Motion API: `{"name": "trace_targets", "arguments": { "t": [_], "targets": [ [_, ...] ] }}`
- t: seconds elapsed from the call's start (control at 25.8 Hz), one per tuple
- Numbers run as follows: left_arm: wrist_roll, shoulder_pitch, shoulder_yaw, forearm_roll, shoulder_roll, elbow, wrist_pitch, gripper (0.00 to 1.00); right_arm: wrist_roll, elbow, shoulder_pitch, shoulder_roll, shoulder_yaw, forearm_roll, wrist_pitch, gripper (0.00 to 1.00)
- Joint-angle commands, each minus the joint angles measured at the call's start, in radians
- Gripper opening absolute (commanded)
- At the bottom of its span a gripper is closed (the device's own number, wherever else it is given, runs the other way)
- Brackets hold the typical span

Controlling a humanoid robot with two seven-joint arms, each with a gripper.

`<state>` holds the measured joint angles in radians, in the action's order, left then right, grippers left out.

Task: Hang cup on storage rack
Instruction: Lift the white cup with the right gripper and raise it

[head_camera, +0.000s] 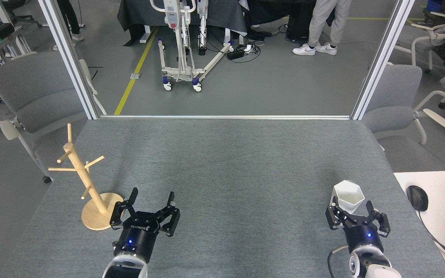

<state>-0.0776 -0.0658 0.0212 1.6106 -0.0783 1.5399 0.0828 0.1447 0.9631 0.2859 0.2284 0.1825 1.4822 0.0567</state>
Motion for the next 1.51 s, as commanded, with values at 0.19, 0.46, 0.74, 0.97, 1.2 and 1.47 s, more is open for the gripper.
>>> {"name": "trace_targets", "arguments": {
  "t": [0.19,0.46,0.74,0.97,1.2,1.47],
  "targets": [
    [-0.002,-0.002,0.000,0.000,-0.001,-0.007,0.002,0.99,-0.002,-0.006,0.001,0.000,-0.002,0.001,-0.001,1.00],
    [-0.002,-0.019,-0.004,0.002,0.002,-0.029,0.000,0.99,-0.002,-0.049,0.039,0.000,-0.002,0.010,-0.005,1.00],
    [0.001,-0.026,-0.003,0.003,-0.005,-0.030,0.002,0.99,-0.002,-0.052,0.041,0.000,0.000,0.017,-0.005,1.00],
    [0.006,-0.069,-0.001,0.005,0.006,-0.050,0.002,0.99,-0.002,-0.092,0.073,0.000,-0.002,0.029,-0.005,1.00],
    [0.002,-0.060,0.000,0.006,-0.003,-0.060,0.002,0.99,-0.002,-0.110,0.093,0.000,-0.002,0.033,-0.005,1.00],
    [0.002,-0.061,0.000,0.006,-0.006,-0.061,0.000,0.99,0.000,-0.181,0.145,0.000,0.000,0.040,-0.006,1.00]
  ]
}}
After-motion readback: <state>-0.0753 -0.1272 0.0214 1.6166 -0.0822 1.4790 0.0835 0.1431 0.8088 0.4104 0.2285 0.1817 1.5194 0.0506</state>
